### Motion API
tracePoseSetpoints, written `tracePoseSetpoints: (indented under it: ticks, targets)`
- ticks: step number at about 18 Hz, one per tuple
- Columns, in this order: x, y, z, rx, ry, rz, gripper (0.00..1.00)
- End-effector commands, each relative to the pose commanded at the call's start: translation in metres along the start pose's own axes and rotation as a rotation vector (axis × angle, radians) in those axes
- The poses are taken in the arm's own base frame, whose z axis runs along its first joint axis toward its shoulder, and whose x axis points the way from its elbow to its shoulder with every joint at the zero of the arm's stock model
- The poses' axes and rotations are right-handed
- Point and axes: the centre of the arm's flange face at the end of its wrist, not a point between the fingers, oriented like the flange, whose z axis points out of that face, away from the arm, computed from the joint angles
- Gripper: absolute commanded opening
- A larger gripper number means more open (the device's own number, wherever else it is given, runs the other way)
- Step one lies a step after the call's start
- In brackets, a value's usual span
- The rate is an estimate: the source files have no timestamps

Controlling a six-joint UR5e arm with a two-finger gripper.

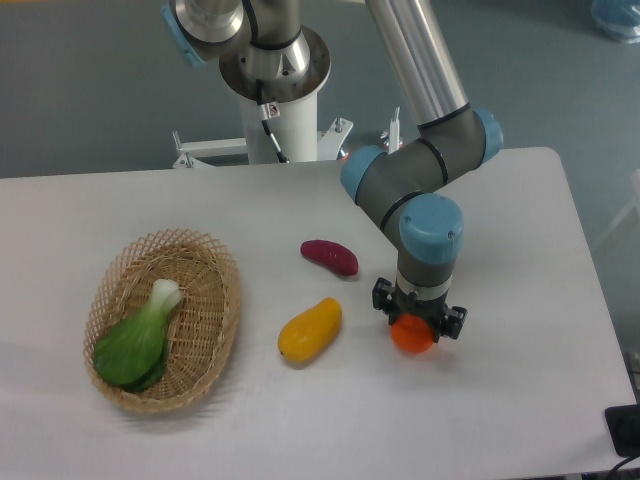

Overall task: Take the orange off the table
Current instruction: 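Lift the held orange up off the table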

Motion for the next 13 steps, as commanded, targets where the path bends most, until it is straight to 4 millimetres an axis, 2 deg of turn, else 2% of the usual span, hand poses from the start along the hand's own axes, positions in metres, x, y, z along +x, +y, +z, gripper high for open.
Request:
tracePoseSetpoints:
  ticks: [8, 11, 13]
  targets:
    - [-0.013, -0.004, -0.021, 0.024, -0.027, -0.006, 0.70]
    - [-0.019, -0.004, -0.038, 0.044, -0.052, -0.002, 0.71]
    - [-0.034, 0.003, -0.051, 0.057, -0.075, -0.017, 0.72]
